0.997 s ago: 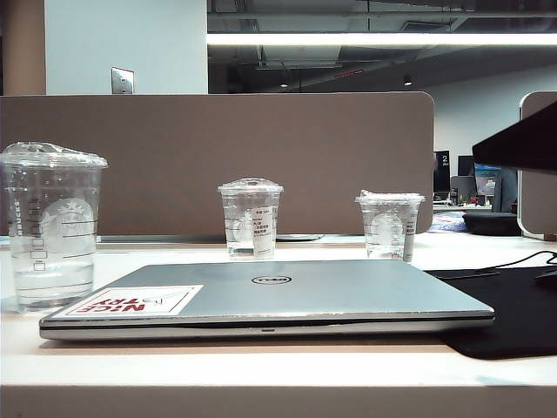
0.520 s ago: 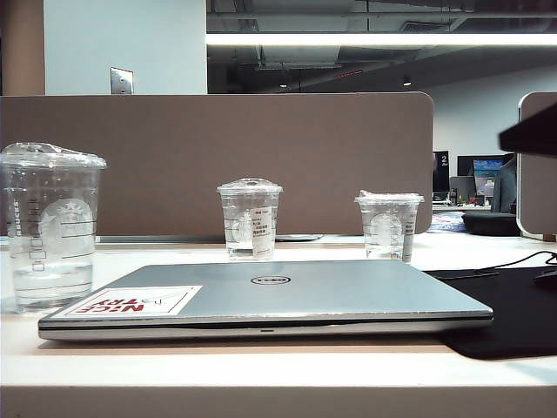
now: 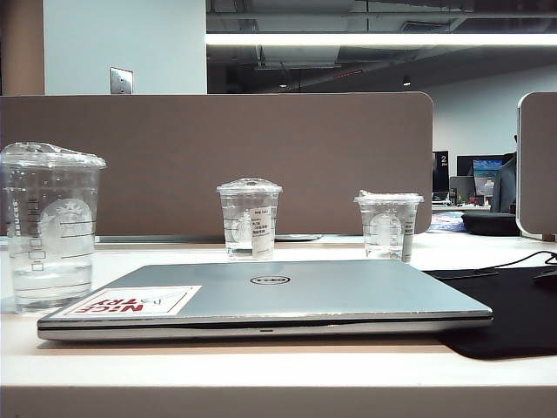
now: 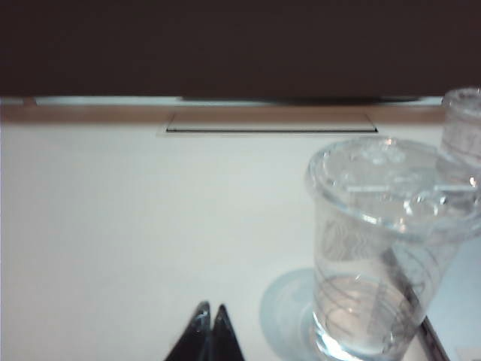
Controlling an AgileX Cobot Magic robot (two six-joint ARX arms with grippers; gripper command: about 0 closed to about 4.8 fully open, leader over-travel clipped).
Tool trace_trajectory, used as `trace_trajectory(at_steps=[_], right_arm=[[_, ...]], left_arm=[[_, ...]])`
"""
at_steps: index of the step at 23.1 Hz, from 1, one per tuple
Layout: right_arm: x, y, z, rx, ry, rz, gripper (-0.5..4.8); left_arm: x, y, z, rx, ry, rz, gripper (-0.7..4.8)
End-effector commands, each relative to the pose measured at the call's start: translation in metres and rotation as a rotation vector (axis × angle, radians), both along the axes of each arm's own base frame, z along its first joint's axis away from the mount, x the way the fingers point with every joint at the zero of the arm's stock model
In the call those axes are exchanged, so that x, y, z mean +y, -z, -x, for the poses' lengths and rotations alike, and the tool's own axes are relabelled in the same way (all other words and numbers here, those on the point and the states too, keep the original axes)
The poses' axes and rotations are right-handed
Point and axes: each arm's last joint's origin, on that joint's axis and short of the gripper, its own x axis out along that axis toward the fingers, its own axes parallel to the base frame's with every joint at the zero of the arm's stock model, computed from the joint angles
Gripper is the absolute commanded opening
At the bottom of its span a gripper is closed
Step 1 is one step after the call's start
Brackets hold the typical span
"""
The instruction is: Pick up the coffee cup on the left and place it on the left side of the laptop.
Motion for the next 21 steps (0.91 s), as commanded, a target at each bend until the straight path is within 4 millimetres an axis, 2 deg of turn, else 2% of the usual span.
trace_trajectory(at_steps=[1,5,21], right_arm=[[-0.0042,-0.0004,-0.0009,-0.015,0.044,-0.005,-0.04],[-0.0087,-0.0004,-0.0014,-0.015,0.090,-0.005,-0.04],[-0.0119,-0.0004,-0.0016,-0.015,0.124,-0.005,-0.04]], left_arm=[[0.0000,-0.0049,0.0002,-0.043,0.003,-0.007,-0.05],[-0.0021,-0.0047,0.0002,-0.042,0.073,-0.002,-0.05],[-0.0006,-0.0047,0.0001,-0.042,0.021,-0.003,-0.05]])
